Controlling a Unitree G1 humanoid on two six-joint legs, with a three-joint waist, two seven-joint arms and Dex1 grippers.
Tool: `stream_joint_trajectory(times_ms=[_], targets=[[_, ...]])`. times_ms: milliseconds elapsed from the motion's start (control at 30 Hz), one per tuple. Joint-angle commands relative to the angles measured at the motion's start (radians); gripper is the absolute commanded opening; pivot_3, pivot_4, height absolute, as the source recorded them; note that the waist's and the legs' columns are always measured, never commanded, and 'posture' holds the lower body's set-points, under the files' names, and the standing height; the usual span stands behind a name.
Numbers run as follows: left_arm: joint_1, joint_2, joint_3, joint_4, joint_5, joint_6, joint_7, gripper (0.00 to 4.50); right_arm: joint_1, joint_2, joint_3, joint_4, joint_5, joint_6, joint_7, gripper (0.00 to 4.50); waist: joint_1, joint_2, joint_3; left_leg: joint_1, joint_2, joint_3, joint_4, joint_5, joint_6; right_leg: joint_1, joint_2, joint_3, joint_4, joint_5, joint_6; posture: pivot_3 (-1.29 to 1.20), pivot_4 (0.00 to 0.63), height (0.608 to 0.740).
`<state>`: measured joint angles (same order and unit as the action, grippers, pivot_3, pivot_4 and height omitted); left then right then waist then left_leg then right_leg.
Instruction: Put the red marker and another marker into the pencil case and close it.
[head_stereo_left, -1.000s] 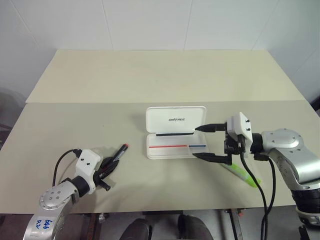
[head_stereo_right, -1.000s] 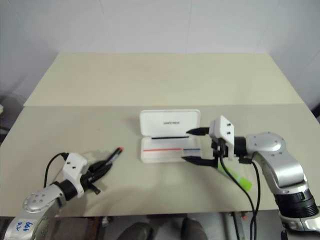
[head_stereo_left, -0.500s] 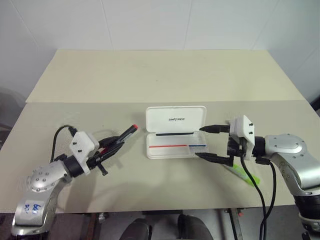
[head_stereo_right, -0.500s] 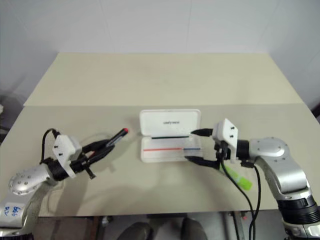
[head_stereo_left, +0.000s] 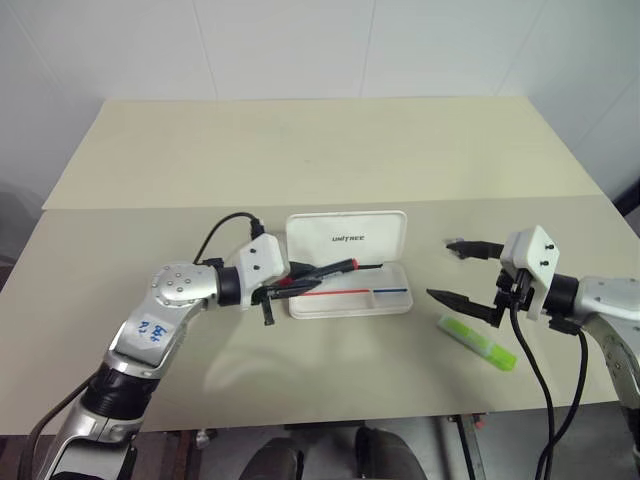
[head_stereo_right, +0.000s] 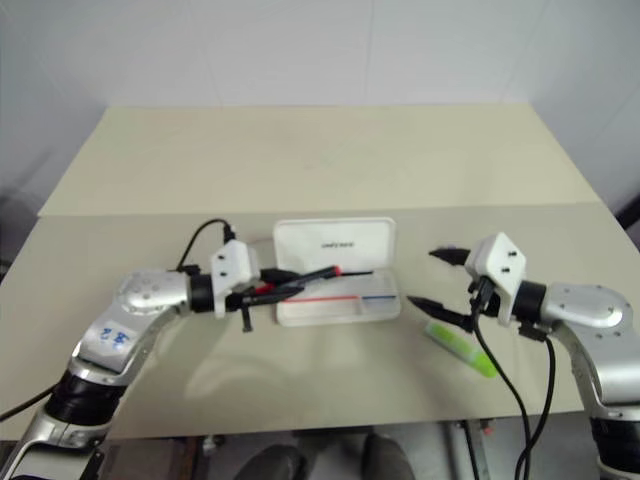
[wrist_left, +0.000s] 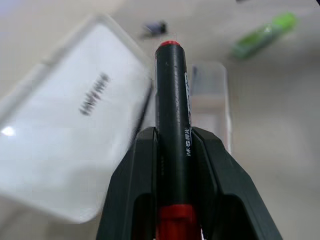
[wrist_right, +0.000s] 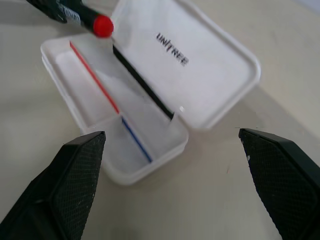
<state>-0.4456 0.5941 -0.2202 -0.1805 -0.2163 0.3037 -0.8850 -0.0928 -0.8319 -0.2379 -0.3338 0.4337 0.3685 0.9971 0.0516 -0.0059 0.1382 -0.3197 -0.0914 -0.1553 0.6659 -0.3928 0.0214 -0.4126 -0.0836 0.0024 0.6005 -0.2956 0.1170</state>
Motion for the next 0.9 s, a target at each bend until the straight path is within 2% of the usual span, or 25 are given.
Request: stream_joint_trajectory(times_ms=[33, 267, 433, 767, 800, 867, 900], targets=[[-0.061, -0.027, -0.054, 0.104, 0.077, -0.116, -0.028, 0.63, 0.06, 0.001, -0.076, -0.12, 0.036, 0.024, -0.046, 4.5, 0.001, 0.0, 0.0, 0.0, 0.0, 0.0, 0.001, 0.0, 0.0, 0.0, 0.0, 0.0, 0.0, 0.0, 0.0, 0.0, 0.15, 0.74], [-0.147, -0.119, -0.099, 0.289, 0.165, -0.253, -0.025, 0.63, 0.147, 0.022, -0.129, -0.238, 0.069, 0.082, -0.131, 4.5, 0.006, -0.001, 0.0, 0.0, -0.001, 0.0, 0.003, 0.0, 0.0, 0.001, 0.0, 0.001, -0.001, 0.002, 0.002, 0.0, 0.15, 0.74], [-0.189, -0.181, -0.103, 0.355, 0.19, -0.293, -0.017, 0.63, 0.184, 0.036, -0.145, -0.293, 0.086, 0.108, -0.181, 4.5, 0.007, -0.002, 0.0, 0.0, -0.001, 0.0, 0.005, 0.0, 0.0, 0.001, 0.001, 0.001, 0.0, 0.002, 0.003, 0.0, 0.15, 0.74], [-0.22, -0.224, -0.106, 0.45, 0.268, -0.357, 0.04, 0.63, 0.23, 0.057, -0.157, -0.331, 0.098, 0.109, -0.229, 4.5, 0.005, -0.002, 0.0, 0.0, -0.002, 0.0, 0.006, 0.0, 0.0, 0.001, 0.002, 0.001, 0.0, 0.002, 0.003, 0.0, 0.15, 0.74], [-0.229, -0.229, -0.101, 0.467, 0.288, -0.368, 0.072, 1.37, 0.232, 0.058, -0.158, -0.331, 0.099, 0.108, -0.232, 4.5, 0.007, -0.002, 0.0, 0.0, -0.002, 0.0, 0.007, 0.0, 0.0, 0.001, 0.002, 0.001, 0.001, 0.002, 0.003, 0.0, 0.15, 0.74], [-0.238, -0.238, -0.098, 0.489, 0.299, -0.384, 0.086, 1.92, 0.239, 0.06, -0.161, -0.332, 0.099, 0.104, -0.235, 4.5, 0.009, -0.003, 0.0, -0.001, -0.002, 0.0, 0.008, 0.0, 0.0, 0.001, 0.002, 0.001, 0.001, 0.003, 0.003, 0.0, 0.15, 0.74], [-0.239, -0.242, -0.098, 0.492, 0.297, -0.392, 0.083, 2.34, 0.242, 0.06, -0.161, -0.332, 0.099, 0.102, -0.236, 4.5, 0.009, -0.003, 0.0, -0.001, -0.002, 0.0, 0.008, 0.0, 0.0, 0.001, 0.002, 0.001, 0.001, 0.003, 0.004, 0.0, 0.15, 0.74]])
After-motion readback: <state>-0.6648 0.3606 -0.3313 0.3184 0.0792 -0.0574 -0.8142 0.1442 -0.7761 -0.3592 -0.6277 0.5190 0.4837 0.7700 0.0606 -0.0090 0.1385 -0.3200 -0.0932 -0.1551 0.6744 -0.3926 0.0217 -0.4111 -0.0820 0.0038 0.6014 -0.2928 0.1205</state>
